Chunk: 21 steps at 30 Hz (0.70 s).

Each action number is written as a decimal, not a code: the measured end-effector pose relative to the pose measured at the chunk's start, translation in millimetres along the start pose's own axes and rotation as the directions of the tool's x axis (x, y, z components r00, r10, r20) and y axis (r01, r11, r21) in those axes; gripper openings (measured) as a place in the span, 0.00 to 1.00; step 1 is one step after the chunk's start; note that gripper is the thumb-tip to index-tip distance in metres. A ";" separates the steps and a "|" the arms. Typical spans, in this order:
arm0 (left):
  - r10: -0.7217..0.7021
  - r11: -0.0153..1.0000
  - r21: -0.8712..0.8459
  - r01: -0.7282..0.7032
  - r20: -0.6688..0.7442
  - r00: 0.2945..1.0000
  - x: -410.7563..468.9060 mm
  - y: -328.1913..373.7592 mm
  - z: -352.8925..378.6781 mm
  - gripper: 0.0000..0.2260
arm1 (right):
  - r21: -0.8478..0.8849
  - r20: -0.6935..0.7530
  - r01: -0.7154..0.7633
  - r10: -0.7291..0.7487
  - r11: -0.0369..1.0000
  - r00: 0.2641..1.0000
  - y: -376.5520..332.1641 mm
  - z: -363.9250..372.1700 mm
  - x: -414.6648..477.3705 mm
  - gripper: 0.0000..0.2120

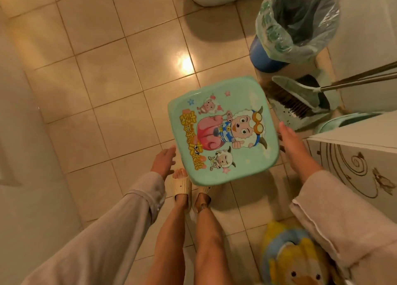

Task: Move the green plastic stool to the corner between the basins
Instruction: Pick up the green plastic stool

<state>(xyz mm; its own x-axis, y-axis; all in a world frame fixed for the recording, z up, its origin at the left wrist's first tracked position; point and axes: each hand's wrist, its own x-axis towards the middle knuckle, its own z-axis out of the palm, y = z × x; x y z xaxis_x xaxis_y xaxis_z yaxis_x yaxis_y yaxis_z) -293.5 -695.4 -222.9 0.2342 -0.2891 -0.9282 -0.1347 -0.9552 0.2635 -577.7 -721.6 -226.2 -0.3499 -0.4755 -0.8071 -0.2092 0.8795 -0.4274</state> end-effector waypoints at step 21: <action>0.023 0.982 -0.188 0.005 0.143 0.990 -23.9 16.1 -29.7 0.29 | 0.289 -0.116 0.050 -0.017 0.956 0.993 -0.5 16.6 -38.2 0.16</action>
<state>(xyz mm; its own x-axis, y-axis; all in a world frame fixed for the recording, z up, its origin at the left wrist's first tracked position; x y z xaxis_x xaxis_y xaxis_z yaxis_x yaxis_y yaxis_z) -272.7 -705.7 -188.6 0.0915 -0.2986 -0.9500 0.0501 -0.9514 0.3039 -549.1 -703.6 -201.9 -0.4503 -0.4894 -0.7468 0.0460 0.8226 -0.5668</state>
